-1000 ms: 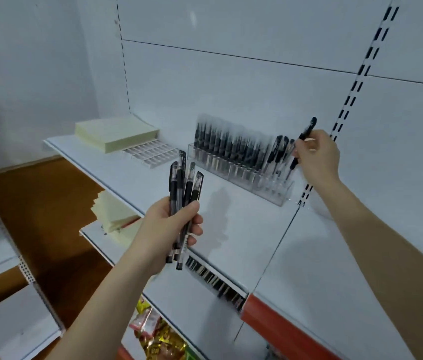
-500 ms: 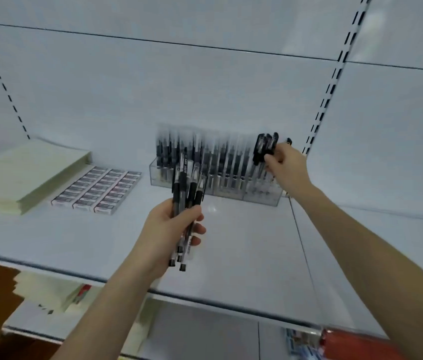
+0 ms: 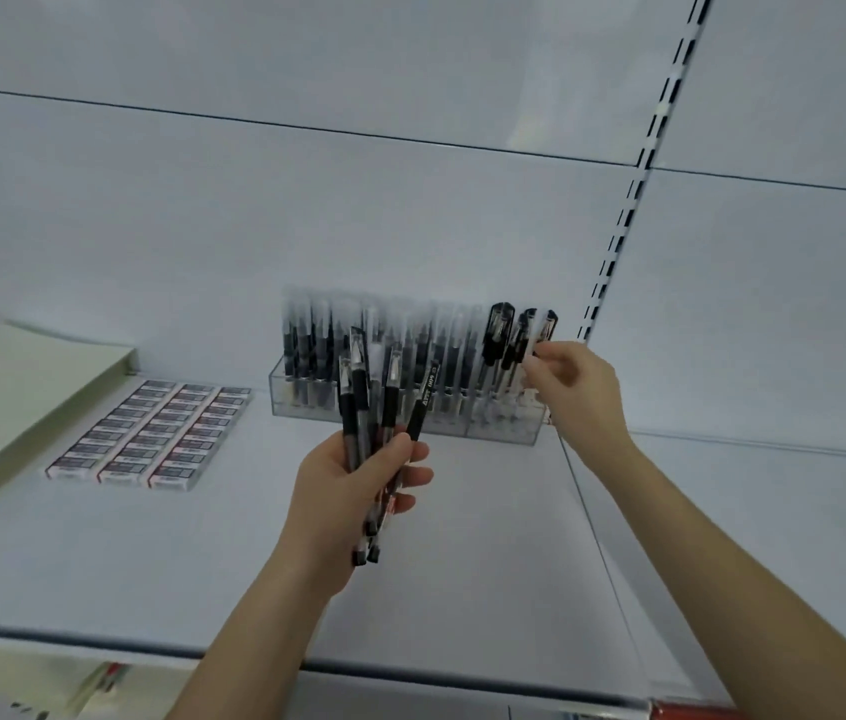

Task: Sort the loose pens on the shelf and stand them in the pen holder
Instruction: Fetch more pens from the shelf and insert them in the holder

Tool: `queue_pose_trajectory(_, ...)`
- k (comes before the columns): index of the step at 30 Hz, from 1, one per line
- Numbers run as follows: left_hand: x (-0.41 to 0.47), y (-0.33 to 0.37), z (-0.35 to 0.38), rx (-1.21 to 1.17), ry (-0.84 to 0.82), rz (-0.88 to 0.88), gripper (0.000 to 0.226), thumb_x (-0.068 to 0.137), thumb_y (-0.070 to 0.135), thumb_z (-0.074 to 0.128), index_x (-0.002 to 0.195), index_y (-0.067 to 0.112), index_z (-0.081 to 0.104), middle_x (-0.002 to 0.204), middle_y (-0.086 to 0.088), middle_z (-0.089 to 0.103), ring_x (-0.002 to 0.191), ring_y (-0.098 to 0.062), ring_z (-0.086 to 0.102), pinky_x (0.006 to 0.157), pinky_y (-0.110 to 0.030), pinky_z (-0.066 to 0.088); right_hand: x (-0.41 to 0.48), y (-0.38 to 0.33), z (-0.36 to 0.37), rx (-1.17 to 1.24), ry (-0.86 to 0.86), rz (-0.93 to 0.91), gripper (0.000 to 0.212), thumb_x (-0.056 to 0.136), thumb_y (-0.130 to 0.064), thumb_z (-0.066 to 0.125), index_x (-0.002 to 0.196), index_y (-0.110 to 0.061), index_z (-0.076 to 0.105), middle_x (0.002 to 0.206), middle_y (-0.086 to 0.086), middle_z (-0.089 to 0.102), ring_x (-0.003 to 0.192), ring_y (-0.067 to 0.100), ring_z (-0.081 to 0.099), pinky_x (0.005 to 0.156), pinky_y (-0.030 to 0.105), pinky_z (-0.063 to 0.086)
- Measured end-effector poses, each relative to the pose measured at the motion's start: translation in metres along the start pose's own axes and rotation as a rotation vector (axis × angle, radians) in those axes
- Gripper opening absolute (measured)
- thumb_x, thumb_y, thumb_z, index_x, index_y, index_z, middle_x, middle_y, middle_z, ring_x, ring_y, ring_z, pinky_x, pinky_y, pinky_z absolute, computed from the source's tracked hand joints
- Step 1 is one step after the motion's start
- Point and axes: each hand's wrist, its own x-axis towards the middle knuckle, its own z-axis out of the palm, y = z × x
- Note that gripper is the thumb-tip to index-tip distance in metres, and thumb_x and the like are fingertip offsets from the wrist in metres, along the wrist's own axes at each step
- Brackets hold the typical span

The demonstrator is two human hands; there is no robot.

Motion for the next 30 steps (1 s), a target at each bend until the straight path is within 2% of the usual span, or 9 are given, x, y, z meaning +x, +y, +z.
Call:
queue_pose_trajectory(2, 0.0, -0.001, 0.009, -0.01, -0.037, 0.013, 0.009, 0.087, 0.011, 0.058, 0.093, 0.011, 0.064, 0.076, 0.001, 0.075, 0.064, -0.009, 0.069, 0.049, -0.018, 0.051, -0.021, -0.016, -0.005, 0.159, -0.113, 0.002, 0.005, 0.088, -0.016, 0.06, 0.09, -0.017, 0.064, 0.081, 0.003, 0.07, 0.077, 0.015, 0.067, 0.07, 0.026, 0.054)
queue_pose_trajectory(4, 0.0, -0.003, 0.018, -0.006, -0.071, 0.028, 0.009, 0.087, 0.011, 0.057, 0.094, 0.011, 0.063, 0.078, 0.0, 0.075, 0.064, -0.011, 0.069, 0.05, -0.019, 0.051, -0.038, -0.03, -0.006, 0.237, -0.25, 0.006, 0.004, 0.086, -0.019, 0.061, 0.087, -0.021, 0.064, 0.08, 0.002, 0.072, 0.074, 0.011, 0.068, 0.068, 0.022, 0.056)
queue_pose_trajectory(6, 0.001, -0.005, 0.028, -0.003, -0.104, 0.039, 0.01, 0.086, 0.011, 0.058, 0.095, 0.012, 0.063, 0.078, -0.002, 0.075, 0.065, -0.013, 0.07, 0.051, -0.02, 0.052, -0.047, -0.038, -0.005, 0.24, -0.296, 0.006, 0.002, 0.083, -0.022, 0.064, 0.085, -0.023, 0.064, 0.077, -0.001, 0.072, 0.073, 0.008, 0.068, 0.067, 0.021, 0.055)
queue_pose_trajectory(12, 0.003, -0.012, 0.039, 0.013, -0.129, 0.04, 0.008, 0.087, 0.011, 0.057, 0.093, 0.013, 0.062, 0.081, -0.003, 0.075, 0.075, -0.019, 0.072, 0.059, -0.024, 0.057, -0.041, -0.035, -0.014, 0.254, -0.265, 0.057, 0.003, 0.084, -0.011, 0.064, 0.084, -0.013, 0.062, 0.07, 0.0, 0.07, 0.061, 0.006, 0.067, 0.059, 0.019, 0.054)
queue_pose_trajectory(15, 0.008, -0.014, 0.034, 0.02, -0.062, 0.009, 0.005, 0.088, 0.012, 0.057, 0.089, 0.011, 0.062, 0.083, -0.005, 0.074, 0.079, -0.018, 0.072, 0.064, -0.026, 0.059, -0.013, -0.03, -0.033, 0.368, -0.057, 0.092, 0.007, 0.088, -0.007, 0.058, 0.085, -0.014, 0.06, 0.071, 0.003, 0.069, 0.059, 0.012, 0.067, 0.061, 0.021, 0.057)
queue_pose_trajectory(17, 0.01, -0.015, 0.031, 0.03, -0.014, -0.002, 0.005, 0.086, 0.014, 0.059, 0.088, 0.011, 0.063, 0.08, -0.005, 0.07, 0.072, -0.014, 0.07, 0.061, -0.024, 0.059, 0.009, -0.025, -0.043, 0.317, 0.097, 0.046, 0.007, 0.089, -0.008, 0.056, 0.089, -0.015, 0.058, 0.075, 0.007, 0.067, 0.065, 0.017, 0.066, 0.066, 0.027, 0.057)
queue_pose_trajectory(20, 0.01, -0.015, 0.028, 0.053, 0.019, -0.007, 0.006, 0.085, 0.017, 0.061, 0.084, 0.01, 0.063, 0.067, -0.003, 0.061, 0.058, -0.008, 0.062, 0.055, -0.022, 0.056, 0.031, -0.017, -0.043, 0.157, 0.178, -0.042, 0.007, 0.09, -0.011, 0.054, 0.093, -0.016, 0.058, 0.08, 0.007, 0.066, 0.073, 0.021, 0.066, 0.076, 0.038, 0.054)
queue_pose_trajectory(26, 0.011, -0.016, 0.025, 0.045, 0.039, -0.023, 0.009, 0.086, 0.014, 0.061, 0.089, 0.006, 0.065, 0.066, -0.003, 0.061, 0.061, -0.012, 0.06, 0.053, -0.021, 0.054, 0.049, -0.008, -0.022, -0.018, 0.097, -0.12, 0.009, 0.09, -0.016, 0.053, 0.096, -0.017, 0.06, 0.088, 0.008, 0.065, 0.086, 0.027, 0.065, 0.083, 0.042, 0.053)
queue_pose_trajectory(30, 0.009, -0.016, 0.023, 0.044, 0.052, -0.015, 0.006, 0.086, 0.011, 0.06, 0.087, 0.007, 0.065, 0.068, -0.004, 0.063, 0.056, -0.007, 0.062, 0.052, -0.019, 0.054, 0.05, -0.007, -0.014, -0.12, 0.024, -0.151, 0.013, 0.092, -0.015, 0.051, 0.094, -0.005, 0.058, 0.09, 0.014, 0.065, 0.087, 0.032, 0.064, 0.08, 0.042, 0.052)
